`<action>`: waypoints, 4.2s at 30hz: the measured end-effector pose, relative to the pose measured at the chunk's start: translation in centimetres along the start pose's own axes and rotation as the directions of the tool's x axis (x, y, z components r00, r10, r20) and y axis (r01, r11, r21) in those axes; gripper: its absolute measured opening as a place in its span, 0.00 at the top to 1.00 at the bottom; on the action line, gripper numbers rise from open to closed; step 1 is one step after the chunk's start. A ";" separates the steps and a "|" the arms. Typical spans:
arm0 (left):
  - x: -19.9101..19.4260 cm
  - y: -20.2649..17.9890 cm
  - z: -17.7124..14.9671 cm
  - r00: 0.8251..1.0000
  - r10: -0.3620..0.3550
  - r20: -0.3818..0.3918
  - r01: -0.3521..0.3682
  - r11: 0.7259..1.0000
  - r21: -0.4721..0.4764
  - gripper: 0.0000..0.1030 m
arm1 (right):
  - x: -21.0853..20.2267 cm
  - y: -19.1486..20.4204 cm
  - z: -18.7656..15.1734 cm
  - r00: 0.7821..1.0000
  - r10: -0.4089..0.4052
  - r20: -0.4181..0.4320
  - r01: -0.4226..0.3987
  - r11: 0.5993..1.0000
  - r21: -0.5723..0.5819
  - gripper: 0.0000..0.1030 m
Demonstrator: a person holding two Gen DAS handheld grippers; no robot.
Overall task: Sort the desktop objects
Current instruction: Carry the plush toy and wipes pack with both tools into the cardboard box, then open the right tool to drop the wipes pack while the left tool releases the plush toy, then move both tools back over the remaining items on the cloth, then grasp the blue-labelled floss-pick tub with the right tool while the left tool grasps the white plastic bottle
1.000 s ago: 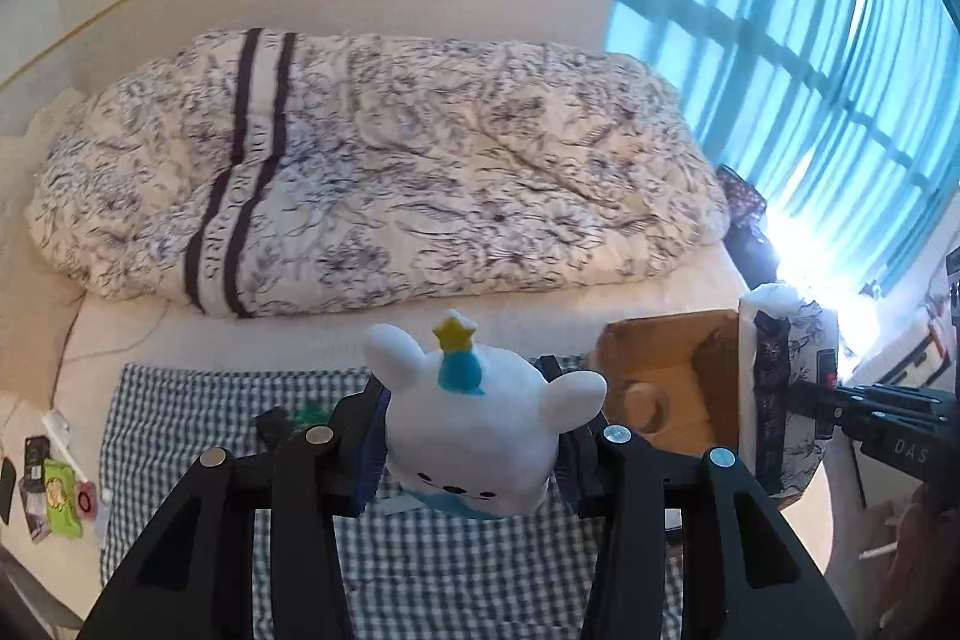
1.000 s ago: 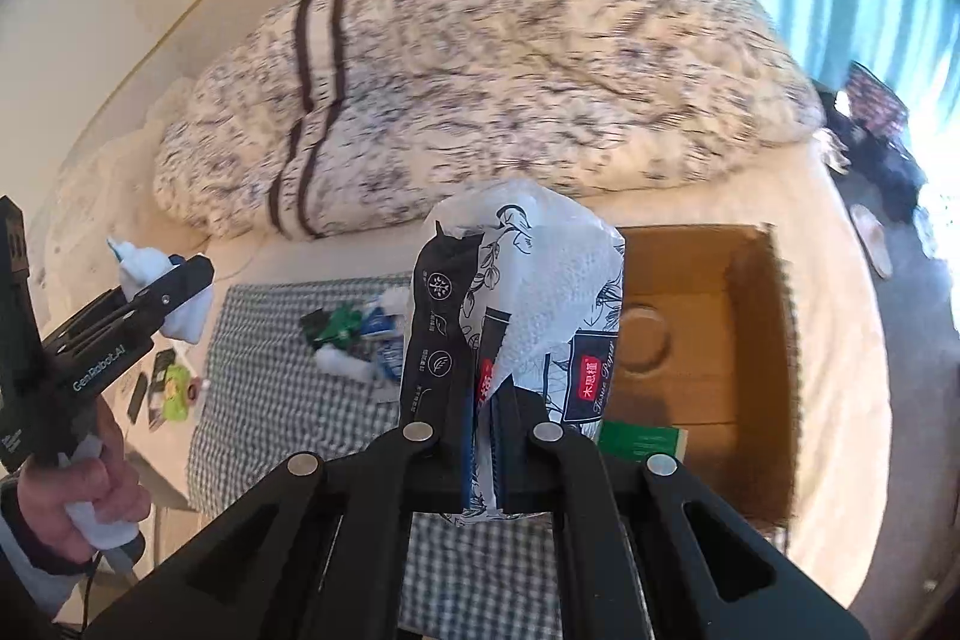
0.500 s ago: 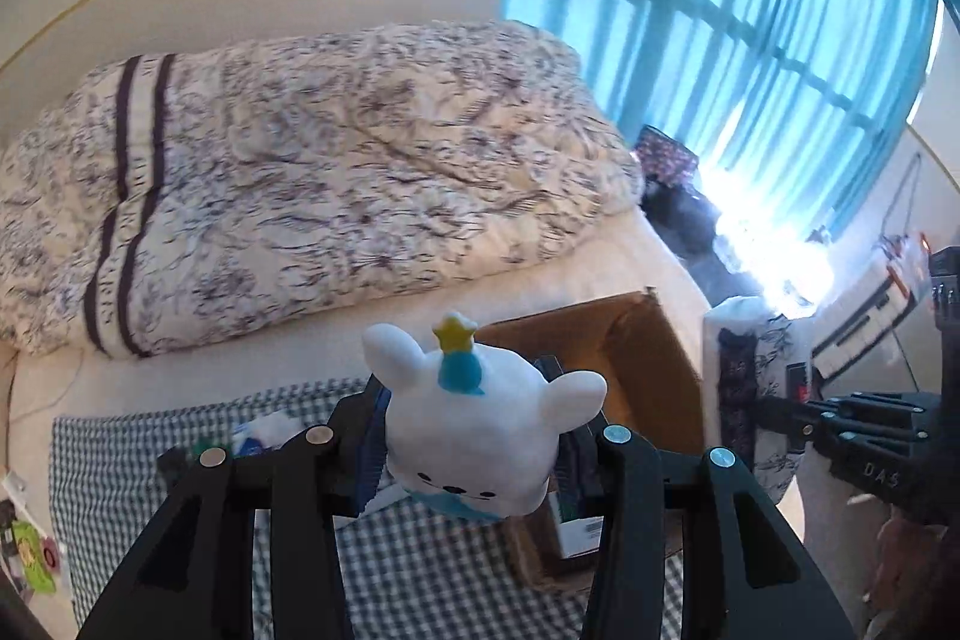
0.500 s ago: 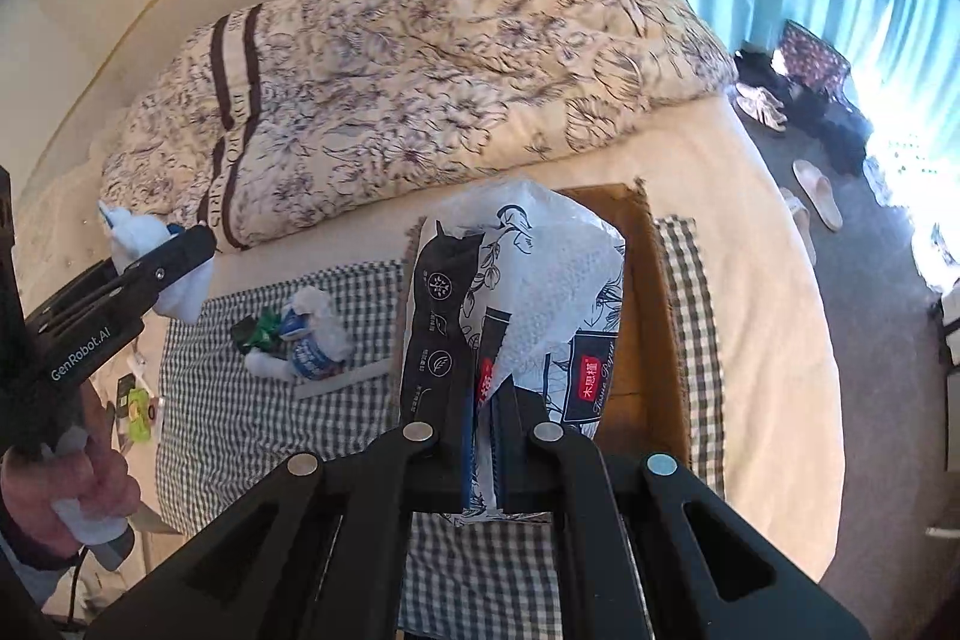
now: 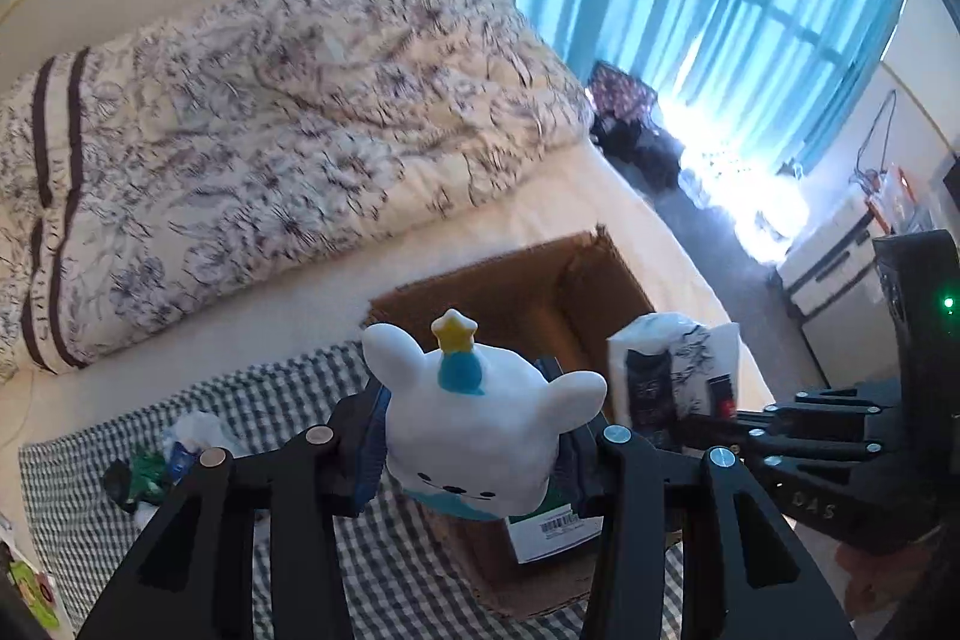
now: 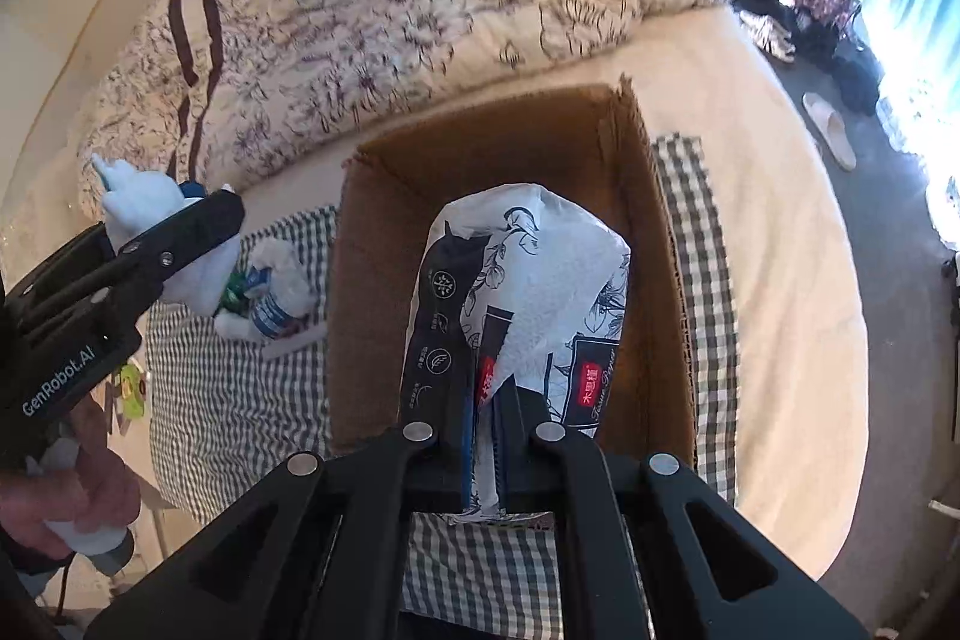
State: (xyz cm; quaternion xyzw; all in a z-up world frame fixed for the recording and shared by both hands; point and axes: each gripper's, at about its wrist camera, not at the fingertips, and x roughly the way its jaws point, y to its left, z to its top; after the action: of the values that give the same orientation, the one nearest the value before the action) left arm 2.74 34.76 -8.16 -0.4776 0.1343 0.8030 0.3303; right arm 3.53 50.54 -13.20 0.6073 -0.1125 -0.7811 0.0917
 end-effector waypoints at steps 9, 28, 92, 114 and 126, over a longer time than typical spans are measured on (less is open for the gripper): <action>6.7 -1.5 -0.2 0.990 -0.034 -0.139 0.039 0.998 0.040 0.55 | 4.2 -1.3 0.8 0.994 -0.006 -0.107 0.005 1.000 -0.005 0.94; 12.3 -2.9 -1.0 0.957 -0.062 -0.283 0.071 0.997 0.020 0.43 | 5.9 -1.8 -0.3 0.986 -0.036 -0.161 0.030 0.999 -0.037 0.37; -18.9 30.6 -16.1 0.917 0.379 0.124 -0.319 0.884 -0.341 0.00 | 0.7 31.1 -4.3 0.991 0.067 0.111 -0.016 0.911 -0.411 0.10; -5.9 33.7 -17.5 0.972 0.206 -0.114 -0.231 0.928 -0.293 0.00 | 12.5 30.2 -1.6 0.997 -0.029 -0.078 -0.004 0.921 -0.390 0.10; 2.3 35.6 -19.4 0.962 0.196 -0.188 -0.250 0.909 -0.334 0.00 | 21.5 30.0 -0.5 0.986 -0.048 -0.161 -0.029 0.897 -0.440 0.10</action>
State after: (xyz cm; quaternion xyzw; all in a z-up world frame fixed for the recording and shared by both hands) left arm -8.33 -1.16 -23.53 -0.5700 0.0653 0.8081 0.1334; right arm -1.03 15.75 -24.68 0.6348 0.0784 -0.7328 0.2322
